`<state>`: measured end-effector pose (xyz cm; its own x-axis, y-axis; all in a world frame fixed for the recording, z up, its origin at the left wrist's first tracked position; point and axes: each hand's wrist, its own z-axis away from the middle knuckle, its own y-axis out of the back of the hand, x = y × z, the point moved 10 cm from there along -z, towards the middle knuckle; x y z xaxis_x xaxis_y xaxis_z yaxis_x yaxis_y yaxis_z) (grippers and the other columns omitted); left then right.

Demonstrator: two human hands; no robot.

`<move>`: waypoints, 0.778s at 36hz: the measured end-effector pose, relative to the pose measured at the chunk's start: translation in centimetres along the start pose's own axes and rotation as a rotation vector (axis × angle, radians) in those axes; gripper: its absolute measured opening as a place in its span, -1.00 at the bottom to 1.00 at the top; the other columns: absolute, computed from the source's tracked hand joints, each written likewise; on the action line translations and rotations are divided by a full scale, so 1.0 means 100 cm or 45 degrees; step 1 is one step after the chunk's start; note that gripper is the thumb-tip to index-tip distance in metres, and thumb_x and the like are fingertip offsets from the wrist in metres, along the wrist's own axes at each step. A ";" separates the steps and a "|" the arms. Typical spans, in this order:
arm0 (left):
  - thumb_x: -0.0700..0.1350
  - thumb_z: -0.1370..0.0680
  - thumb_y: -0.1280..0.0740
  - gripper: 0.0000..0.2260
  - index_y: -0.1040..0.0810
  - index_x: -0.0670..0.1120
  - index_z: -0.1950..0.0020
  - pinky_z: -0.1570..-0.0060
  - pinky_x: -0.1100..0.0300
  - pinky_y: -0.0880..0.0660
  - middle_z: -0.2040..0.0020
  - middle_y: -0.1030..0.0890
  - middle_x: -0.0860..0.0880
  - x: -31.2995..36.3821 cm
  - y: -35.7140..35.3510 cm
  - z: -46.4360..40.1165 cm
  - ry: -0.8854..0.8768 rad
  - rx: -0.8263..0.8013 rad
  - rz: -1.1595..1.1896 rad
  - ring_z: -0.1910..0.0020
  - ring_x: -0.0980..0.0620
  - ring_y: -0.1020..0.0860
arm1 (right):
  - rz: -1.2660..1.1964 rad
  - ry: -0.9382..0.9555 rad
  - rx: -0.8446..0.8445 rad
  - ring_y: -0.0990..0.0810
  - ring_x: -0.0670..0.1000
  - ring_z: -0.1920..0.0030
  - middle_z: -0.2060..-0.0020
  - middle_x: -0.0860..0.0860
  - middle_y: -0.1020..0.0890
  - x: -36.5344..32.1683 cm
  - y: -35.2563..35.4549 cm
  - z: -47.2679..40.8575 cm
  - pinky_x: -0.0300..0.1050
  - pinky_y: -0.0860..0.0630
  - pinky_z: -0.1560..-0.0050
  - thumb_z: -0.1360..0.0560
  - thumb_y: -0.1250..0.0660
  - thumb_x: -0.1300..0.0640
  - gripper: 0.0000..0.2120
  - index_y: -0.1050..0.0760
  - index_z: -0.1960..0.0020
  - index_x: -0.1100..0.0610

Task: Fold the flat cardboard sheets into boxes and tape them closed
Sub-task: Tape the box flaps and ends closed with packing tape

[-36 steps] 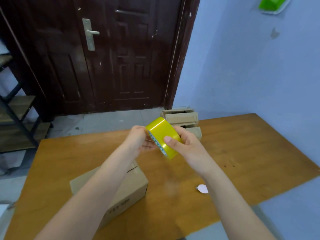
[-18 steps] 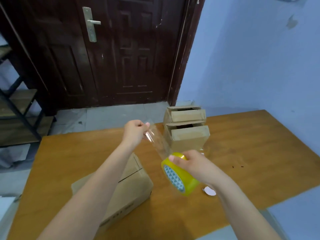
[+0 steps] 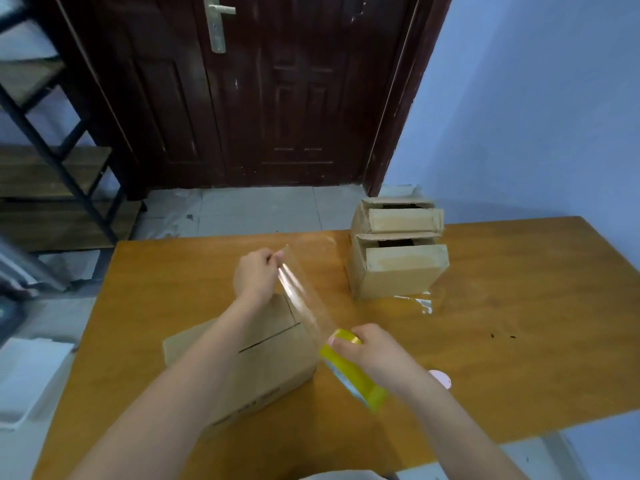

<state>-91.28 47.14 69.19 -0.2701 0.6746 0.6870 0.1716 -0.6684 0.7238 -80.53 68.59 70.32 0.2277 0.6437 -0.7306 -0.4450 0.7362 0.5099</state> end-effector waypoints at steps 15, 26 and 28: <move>-0.04 -0.58 -0.27 -0.75 -0.55 -0.08 0.26 0.10 0.05 -0.47 0.26 -0.61 0.02 -0.038 -0.033 0.005 0.009 -0.186 0.314 0.20 -0.03 -0.57 | -0.269 -0.084 -0.246 -0.49 -0.17 0.28 0.26 -0.09 -0.52 0.052 -0.054 0.017 -0.27 -0.43 0.24 -0.58 -0.23 0.02 -0.88 -0.46 0.03 0.07; 0.09 -0.58 -0.25 -0.72 -0.55 0.00 0.27 0.36 0.17 -0.30 0.32 -0.56 0.05 -0.039 -0.034 0.005 0.018 -0.143 0.119 0.28 0.01 -0.49 | -0.564 -0.265 -0.222 -0.54 -0.03 -0.19 -0.21 0.00 -0.56 0.086 -0.066 0.019 -0.12 -0.50 -0.18 -0.41 -0.33 -0.21 -0.40 -0.36 -0.35 0.07; 0.09 -0.58 -0.24 -0.72 -0.54 0.01 0.28 0.37 0.17 -0.30 0.31 -0.56 0.04 -0.039 -0.033 0.004 0.025 -0.135 0.098 0.27 0.00 -0.50 | -0.577 -0.263 -0.224 -0.57 -0.06 -0.12 -0.14 -0.02 -0.60 0.089 -0.069 0.015 -0.16 -0.50 -0.12 -0.49 -0.30 -0.11 -0.55 -0.40 -0.30 0.07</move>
<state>-90.37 46.85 64.10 -0.2786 0.6146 0.7380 0.0918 -0.7478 0.6575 -74.13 69.56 61.01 0.5893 0.3096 -0.7462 -0.3967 0.9155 0.0666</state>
